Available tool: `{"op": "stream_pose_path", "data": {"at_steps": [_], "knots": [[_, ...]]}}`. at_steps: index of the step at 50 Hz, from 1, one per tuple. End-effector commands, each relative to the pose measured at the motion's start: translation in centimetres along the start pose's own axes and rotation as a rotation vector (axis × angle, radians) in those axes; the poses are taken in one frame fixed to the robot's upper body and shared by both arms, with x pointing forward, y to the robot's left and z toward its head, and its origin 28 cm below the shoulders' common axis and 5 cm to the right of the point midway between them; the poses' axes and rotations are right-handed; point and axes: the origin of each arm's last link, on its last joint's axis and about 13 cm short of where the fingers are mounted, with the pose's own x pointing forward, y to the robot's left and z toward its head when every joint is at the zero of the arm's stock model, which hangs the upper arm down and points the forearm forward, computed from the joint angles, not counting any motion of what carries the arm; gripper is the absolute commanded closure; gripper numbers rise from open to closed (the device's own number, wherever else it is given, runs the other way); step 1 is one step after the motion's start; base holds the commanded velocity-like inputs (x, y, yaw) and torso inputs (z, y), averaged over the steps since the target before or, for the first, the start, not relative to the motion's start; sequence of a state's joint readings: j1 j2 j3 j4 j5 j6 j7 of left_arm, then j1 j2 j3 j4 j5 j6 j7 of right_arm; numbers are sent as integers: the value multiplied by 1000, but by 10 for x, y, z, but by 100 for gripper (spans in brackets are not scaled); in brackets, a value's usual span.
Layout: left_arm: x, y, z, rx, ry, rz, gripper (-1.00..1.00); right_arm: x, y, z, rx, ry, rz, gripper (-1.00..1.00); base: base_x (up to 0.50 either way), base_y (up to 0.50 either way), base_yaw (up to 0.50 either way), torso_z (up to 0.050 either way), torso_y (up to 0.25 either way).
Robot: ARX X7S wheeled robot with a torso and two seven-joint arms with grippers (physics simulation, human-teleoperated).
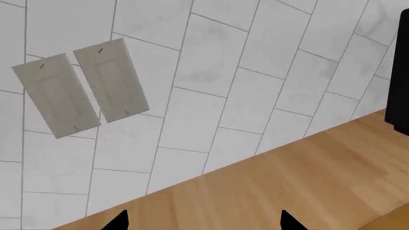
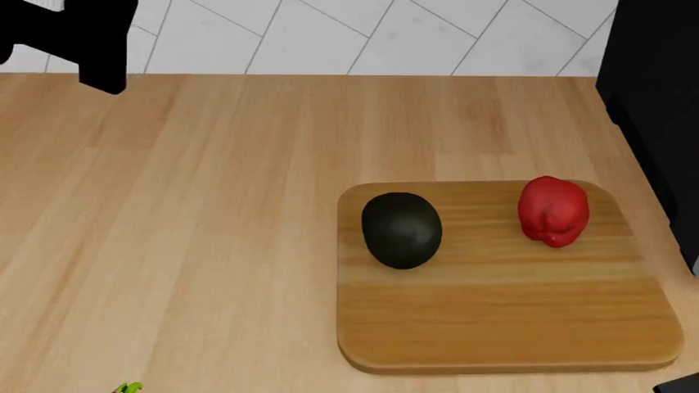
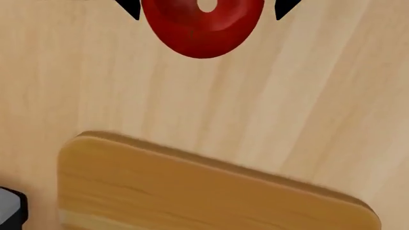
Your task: Place the avocado, onion, tomato and bell pepper on the cutting board.
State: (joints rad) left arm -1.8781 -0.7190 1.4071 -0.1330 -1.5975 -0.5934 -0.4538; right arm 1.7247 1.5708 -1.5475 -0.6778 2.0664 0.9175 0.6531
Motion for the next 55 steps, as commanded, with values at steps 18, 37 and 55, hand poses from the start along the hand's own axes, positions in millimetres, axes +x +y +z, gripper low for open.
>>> {"op": "stream_pose_path", "data": {"at_steps": [18,37,55], "knots": [[0,-6,5,10,-32,-50,-100,-30,-4,22,-90,-97,-44,100,0,0,0,0,0],[1,-5,4,11,-31,-48,-100,-21,-10,61,-114,-186,-29,100,0,0,0,0,0],[1,-3,2,10,-28,-43,-100,13,-20,90,-98,-199,-16,100,0,0,0,0,0]]}}
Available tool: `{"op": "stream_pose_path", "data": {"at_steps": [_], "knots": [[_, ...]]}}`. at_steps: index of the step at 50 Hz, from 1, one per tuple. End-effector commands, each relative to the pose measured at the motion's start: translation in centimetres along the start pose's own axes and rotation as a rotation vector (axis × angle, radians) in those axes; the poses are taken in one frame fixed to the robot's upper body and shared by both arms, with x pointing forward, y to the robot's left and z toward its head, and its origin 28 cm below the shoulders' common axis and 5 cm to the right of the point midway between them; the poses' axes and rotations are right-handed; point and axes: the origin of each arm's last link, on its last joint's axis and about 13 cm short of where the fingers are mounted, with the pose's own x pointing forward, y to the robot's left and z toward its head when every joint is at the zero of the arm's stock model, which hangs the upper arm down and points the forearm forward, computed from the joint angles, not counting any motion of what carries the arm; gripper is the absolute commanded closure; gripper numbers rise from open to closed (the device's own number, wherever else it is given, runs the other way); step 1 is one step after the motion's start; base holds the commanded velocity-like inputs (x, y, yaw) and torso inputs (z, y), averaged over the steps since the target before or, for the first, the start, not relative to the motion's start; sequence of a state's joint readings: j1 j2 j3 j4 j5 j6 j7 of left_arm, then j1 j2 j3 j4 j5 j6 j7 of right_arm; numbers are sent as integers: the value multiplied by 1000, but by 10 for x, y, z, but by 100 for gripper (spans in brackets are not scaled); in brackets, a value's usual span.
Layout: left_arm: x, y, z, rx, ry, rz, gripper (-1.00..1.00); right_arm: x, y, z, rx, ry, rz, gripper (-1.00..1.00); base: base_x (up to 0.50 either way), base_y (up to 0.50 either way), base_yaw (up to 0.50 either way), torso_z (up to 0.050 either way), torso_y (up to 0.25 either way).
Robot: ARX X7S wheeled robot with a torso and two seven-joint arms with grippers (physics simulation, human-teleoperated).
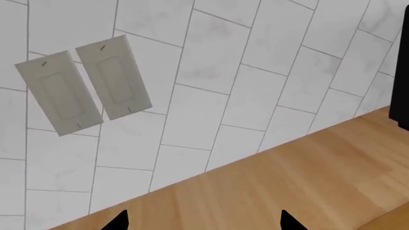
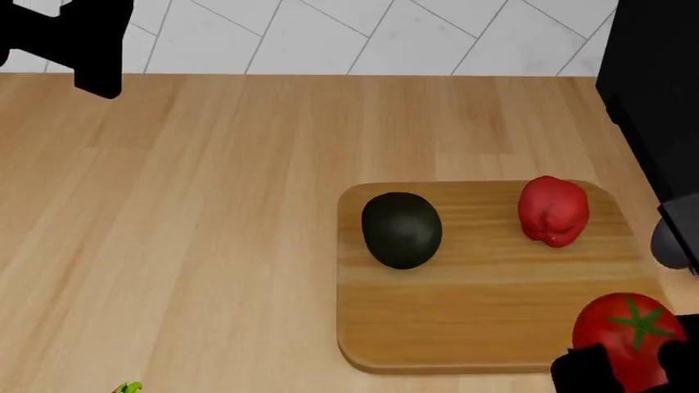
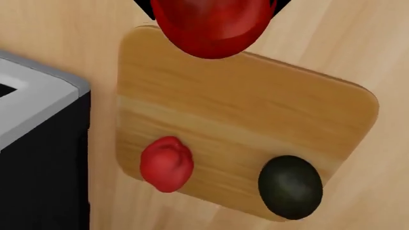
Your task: Place the avocado, onion, tomato and bell pepper on the cutting board.
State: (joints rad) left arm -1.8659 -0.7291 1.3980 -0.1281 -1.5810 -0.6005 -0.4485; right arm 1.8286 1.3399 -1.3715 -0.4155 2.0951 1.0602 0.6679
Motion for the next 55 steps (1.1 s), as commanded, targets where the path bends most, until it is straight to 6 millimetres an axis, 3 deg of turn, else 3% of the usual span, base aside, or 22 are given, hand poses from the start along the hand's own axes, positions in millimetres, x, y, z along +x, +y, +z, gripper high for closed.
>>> {"op": "stream_pose_path", "data": {"at_steps": [1,25,33,55], "knots": [[1,-5,6,3,-32,-47,-100,23,-2,21,-39,-52,38,100,0,0,0,0,0],[2,-2,6,2,-30,-41,-100,74,-13,39,11,-61,11,100,0,0,0,0,0],[3,-2,3,2,-23,-36,-100,90,-15,35,32,-60,-24,100,0,0,0,0,0],[0,0,2,0,-23,-30,-100,108,-14,22,62,-24,-24,100,0,0,0,0,0]]}}
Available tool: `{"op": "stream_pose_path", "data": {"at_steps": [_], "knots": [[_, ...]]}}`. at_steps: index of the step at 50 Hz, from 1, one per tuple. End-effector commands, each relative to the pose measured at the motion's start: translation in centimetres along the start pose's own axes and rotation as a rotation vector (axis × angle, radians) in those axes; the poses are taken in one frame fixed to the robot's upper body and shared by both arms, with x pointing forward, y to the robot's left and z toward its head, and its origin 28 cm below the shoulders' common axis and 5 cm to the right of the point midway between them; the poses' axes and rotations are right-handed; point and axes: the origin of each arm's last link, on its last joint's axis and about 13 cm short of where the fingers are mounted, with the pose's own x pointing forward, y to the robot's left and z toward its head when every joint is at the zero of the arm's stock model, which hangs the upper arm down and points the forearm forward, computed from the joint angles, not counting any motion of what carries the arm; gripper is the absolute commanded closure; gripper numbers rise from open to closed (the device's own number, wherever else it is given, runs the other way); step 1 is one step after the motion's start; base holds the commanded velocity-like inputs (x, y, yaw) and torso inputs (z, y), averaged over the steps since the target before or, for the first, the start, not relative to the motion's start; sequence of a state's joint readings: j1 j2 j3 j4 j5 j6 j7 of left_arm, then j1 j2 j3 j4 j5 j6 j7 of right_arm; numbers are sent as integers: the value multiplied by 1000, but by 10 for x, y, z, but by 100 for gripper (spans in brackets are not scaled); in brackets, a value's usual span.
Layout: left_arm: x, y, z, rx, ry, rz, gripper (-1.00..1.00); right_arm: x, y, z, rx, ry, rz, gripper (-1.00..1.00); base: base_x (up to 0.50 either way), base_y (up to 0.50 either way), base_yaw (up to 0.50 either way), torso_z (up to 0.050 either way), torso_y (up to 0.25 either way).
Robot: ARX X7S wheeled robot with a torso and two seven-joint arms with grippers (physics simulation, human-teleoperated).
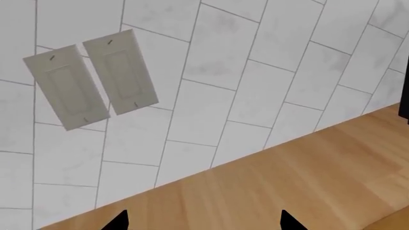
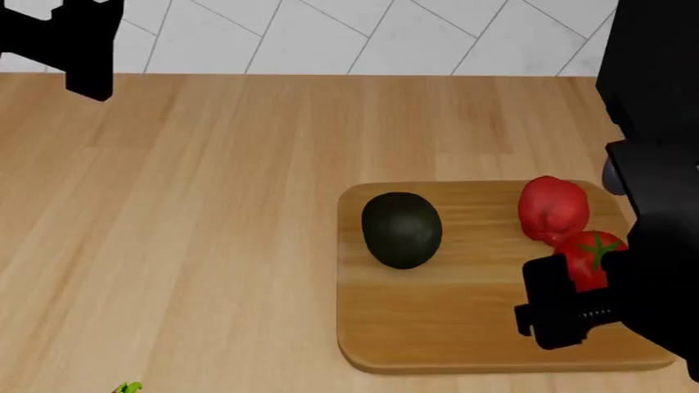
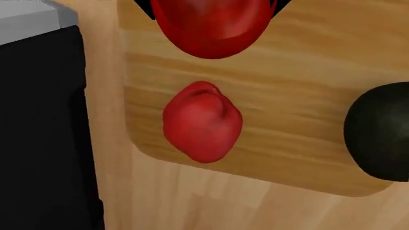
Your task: Place the avocado, onion, tomato and bell pepper on the cutting board.
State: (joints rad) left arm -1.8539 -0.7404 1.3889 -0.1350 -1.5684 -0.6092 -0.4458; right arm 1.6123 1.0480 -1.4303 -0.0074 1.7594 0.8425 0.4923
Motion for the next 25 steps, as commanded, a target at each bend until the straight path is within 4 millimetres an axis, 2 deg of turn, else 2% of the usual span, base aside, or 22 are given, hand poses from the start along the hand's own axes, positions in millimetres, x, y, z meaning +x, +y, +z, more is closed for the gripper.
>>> {"op": "stream_pose_path", "data": {"at_steps": [1,16,17,25], "knots": [[0,-5,6,2,-34,-46,-100,9,6,-1,-25,-21,42,100,0,0,0,0,0],[-1,-3,9,-4,-40,-38,-100,12,5,-5,-13,-4,44,100,0,0,0,1,0],[-1,-3,9,-4,-40,-39,-100,12,4,-5,-15,-4,42,-100,0,0,0,0,0],[-1,-3,8,2,-41,-38,-100,9,3,-3,-17,-11,34,-100,0,0,0,0,0]]}}
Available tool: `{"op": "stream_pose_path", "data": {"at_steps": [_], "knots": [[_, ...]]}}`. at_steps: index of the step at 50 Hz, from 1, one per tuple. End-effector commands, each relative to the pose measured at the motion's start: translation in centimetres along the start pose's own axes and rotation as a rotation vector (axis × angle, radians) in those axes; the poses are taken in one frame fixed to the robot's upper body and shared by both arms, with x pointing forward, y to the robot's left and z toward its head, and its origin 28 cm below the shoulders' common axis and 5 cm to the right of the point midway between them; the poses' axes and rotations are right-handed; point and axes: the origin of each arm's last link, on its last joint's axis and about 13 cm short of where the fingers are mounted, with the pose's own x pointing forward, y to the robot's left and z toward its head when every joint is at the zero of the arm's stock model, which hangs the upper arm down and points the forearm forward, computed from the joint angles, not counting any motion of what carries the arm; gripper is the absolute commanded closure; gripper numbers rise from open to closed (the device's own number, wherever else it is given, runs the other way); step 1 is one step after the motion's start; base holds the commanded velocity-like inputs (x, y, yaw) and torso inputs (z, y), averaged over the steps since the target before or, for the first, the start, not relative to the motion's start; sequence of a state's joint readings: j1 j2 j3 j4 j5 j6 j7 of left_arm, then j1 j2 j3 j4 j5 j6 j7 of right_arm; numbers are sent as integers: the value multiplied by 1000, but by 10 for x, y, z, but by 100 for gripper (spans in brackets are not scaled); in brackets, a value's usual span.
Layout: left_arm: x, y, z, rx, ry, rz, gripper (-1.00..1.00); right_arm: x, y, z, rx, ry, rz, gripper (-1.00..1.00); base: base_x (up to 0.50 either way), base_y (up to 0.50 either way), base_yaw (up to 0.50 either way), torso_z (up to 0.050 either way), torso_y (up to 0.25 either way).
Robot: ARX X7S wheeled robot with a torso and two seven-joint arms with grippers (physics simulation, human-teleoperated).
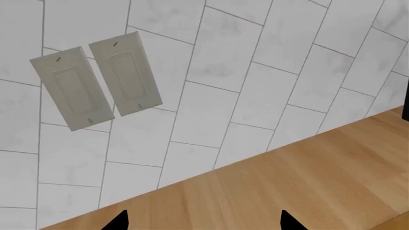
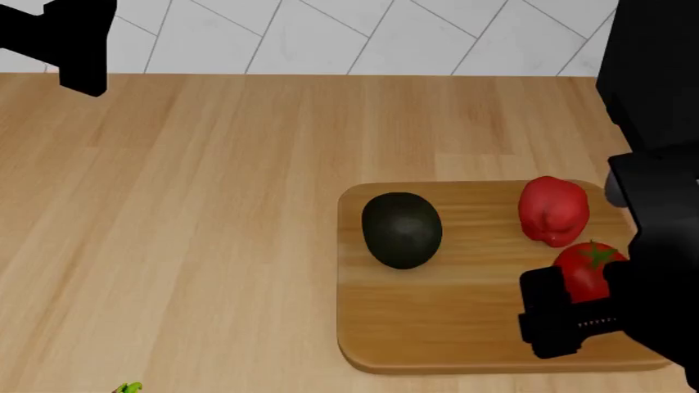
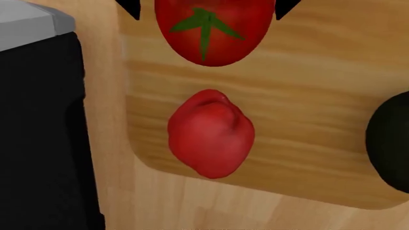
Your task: Place the avocado, onion, tomato and bell pepper on the cutting board.
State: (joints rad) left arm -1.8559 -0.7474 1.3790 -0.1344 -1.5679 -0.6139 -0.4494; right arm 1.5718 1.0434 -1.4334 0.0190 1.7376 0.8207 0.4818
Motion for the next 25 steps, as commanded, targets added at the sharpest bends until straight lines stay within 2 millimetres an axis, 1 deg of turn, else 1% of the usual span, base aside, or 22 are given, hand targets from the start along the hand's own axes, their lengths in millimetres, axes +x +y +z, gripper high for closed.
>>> {"op": "stream_pose_path", "data": {"at_steps": [1,4,14,18,21,25], "knots": [[1,-6,7,7,-36,-49,-100,-2,6,4,-29,-33,46,-100,0,0,0,0,0],[1,-6,6,6,-34,-49,-100,-4,6,5,-30,-39,45,-100,0,0,0,0,0],[-1,-6,7,6,-37,-49,-100,-36,3,15,-40,-115,29,-100,0,0,0,0,1],[-2,-6,7,5,-38,-49,-100,-43,4,15,-52,-124,24,-100,0,0,0,0,0],[-2,-6,8,5,-41,-47,-100,-49,6,17,-62,-135,29,-100,0,0,0,0,0],[-2,-6,9,8,-41,-47,-100,-57,14,21,-94,-161,49,-100,0,0,0,0,0]]}}
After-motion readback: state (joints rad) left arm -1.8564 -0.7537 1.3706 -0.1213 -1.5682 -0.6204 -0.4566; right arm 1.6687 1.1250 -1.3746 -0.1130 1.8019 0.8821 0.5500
